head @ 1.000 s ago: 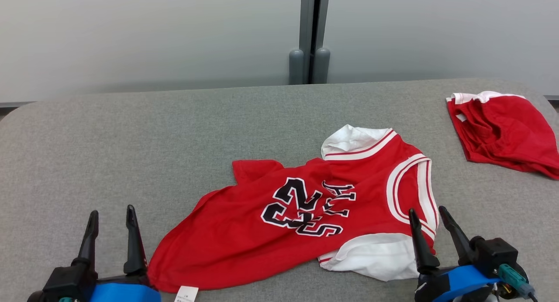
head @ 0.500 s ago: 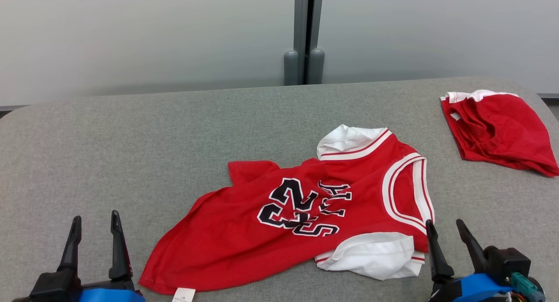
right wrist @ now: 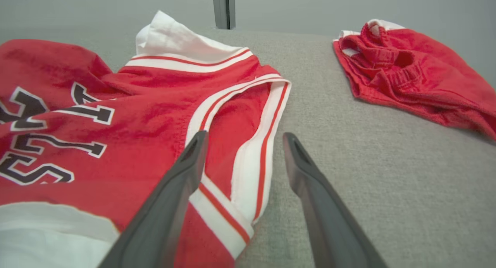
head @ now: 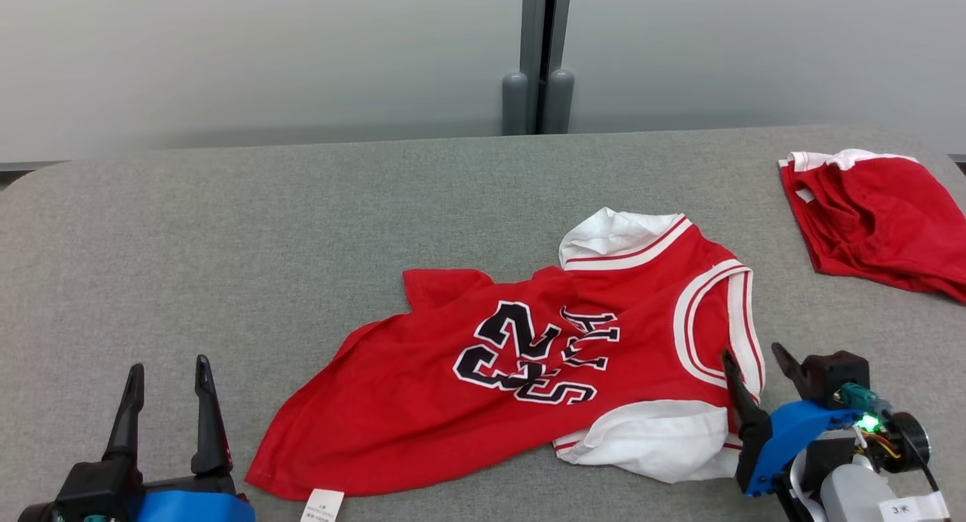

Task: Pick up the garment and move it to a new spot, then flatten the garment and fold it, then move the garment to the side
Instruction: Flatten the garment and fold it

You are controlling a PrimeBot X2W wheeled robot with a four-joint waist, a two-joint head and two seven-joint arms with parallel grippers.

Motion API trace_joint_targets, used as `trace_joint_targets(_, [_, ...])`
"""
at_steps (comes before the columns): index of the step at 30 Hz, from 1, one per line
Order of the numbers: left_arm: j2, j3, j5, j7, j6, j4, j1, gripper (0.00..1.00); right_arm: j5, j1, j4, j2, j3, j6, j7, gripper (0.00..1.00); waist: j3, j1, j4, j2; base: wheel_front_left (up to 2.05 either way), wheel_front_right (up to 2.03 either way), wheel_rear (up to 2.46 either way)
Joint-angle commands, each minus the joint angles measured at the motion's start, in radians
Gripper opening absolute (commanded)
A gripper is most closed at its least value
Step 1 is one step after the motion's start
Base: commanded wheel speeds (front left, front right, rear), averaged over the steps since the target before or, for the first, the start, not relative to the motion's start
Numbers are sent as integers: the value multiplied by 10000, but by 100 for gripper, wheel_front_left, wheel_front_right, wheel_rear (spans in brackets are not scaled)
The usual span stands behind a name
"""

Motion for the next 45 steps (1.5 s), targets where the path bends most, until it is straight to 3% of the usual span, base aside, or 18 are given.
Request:
trace_joint_targets(1, [-20,26,60,-21,-28,-14,-143,100,-5,-145,170,-50,51,2,81,100,31,-1,42,0,0,0,0])
trace_joint_targets(11, [-60,-25,6,-22,-41,-44,-201,100,613,-147,1971,-44,995,3,589,100,221,-1,175,0,0,0,0])
trace_joint_targets(12, [-61,-49,7,-22,-41,-37,-223,100,685,-172,2105,-27,1098,6,649,94,234,-1,188,0,0,0,0])
trace_joint_targets(13, [-65,-122,4,-22,-37,-16,-274,100,824,-264,2332,-31,1303,8,761,0,263,-1,228,0,0,0,0])
trace_joint_targets(22, [-66,-426,-152,-21,96,-11,-484,100,889,-2117,2214,-881,1152,2,-606,0,354,-1,548,0,0,0,0])
trace_joint_targets(28, [-66,-546,-235,-21,159,-37,-491,100,671,-3200,2978,-1067,775,2,-900,0,334,-1,731,0,0,0,0])
trace_joint_targets(29, [-66,-553,-256,-22,183,-38,-467,100,588,-3263,3204,-1052,819,2,-883,22,320,-1,741,0,0,0,0])
trace_joint_targets(31, [-64,-554,-294,-22,222,-42,-388,100,607,-3421,3609,-937,897,2,-870,100,287,-1,723,0,0,0,0])
trace_joint_targets(39, [-65,-550,-368,-21,347,-40,-32,100,874,-2809,3661,-992,859,2,-1154,100,-17,-1,302,0,0,0,0])
trace_joint_targets(45, [-67,-419,-318,-23,371,-91,215,100,969,-1286,1484,-999,472,2,-1170,100,-316,-1,-67,0,0,0,0])
